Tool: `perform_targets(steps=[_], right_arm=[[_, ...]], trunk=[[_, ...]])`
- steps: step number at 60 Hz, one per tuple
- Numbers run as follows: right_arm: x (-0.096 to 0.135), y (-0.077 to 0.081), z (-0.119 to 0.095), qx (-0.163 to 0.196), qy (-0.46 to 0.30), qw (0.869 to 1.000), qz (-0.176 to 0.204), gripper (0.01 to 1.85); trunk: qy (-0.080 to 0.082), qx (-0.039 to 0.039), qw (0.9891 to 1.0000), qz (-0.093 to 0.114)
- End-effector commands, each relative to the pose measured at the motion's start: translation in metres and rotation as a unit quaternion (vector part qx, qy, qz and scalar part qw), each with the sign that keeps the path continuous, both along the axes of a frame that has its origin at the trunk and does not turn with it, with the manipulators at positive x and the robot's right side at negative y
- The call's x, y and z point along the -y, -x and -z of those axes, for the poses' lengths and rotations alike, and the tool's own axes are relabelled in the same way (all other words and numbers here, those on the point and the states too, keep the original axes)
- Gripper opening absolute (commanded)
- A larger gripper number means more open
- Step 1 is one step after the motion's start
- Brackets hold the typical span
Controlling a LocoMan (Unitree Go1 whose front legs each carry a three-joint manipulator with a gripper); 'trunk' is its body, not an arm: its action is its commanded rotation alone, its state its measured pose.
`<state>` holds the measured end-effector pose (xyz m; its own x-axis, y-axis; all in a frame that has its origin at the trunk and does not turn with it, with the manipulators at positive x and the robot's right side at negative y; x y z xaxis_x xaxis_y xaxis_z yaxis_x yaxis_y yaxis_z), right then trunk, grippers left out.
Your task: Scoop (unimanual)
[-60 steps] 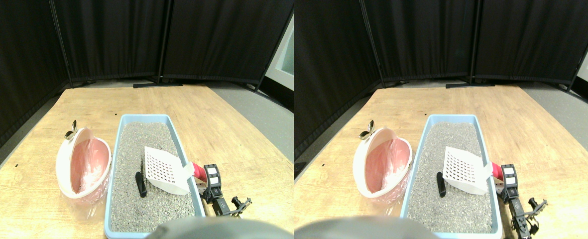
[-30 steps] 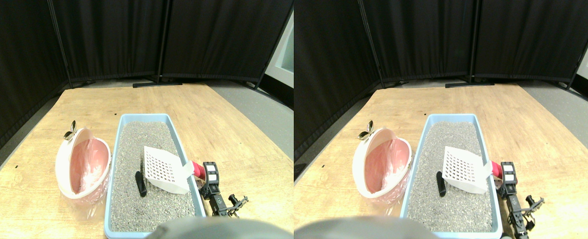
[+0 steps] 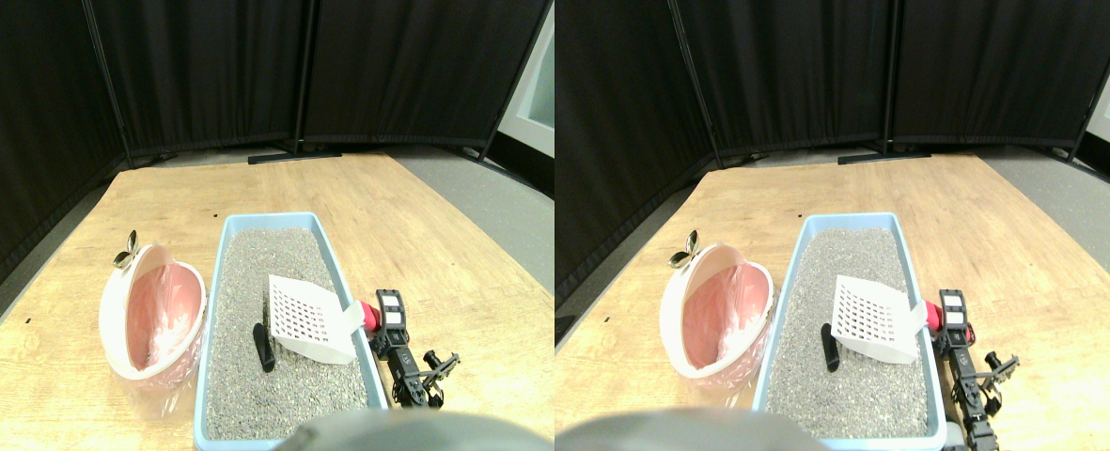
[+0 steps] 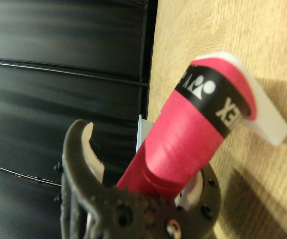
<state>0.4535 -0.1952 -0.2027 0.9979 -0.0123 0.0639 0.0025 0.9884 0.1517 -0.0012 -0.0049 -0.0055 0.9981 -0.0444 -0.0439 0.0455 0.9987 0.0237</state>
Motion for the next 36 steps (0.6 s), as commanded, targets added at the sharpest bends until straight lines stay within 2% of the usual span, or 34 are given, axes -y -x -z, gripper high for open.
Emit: perform_targets(steps=[1, 15, 25, 29, 33, 36], right_arm=[[-0.0018, -0.003, -0.0122, 0.023, -0.003, 1.0, -0.004, 0.82], [-0.0016, -0.0054, -0.0087, 0.005, 0.004, 1.0, 0.004, 0.82], [-0.0025, -0.0075, -0.0071, 0.007, 0.005, 1.0, -0.003, 0.7], [-0.0025, -0.0095, -0.0054, 0.018, 0.001, 1.0, -0.009, 0.56], [-0.0031, -0.0108, -0.0055, 0.02, 0.003, 1.0, -0.006, 0.55], [-0.0035, -0.0126, -0.0058, 0.027, 0.009, 1.0, -0.007, 0.4]], trunk=[[0.008, 0.0014, 1.0, 0.001], [0.01, 0.0001, 1.0, -0.001], [0.009, 0.0025, 1.0, -0.003], [0.008, 0.0023, 1.0, -0.002], [0.008, 0.0023, 1.0, -0.002], [0.008, 0.0023, 1.0, -0.002]])
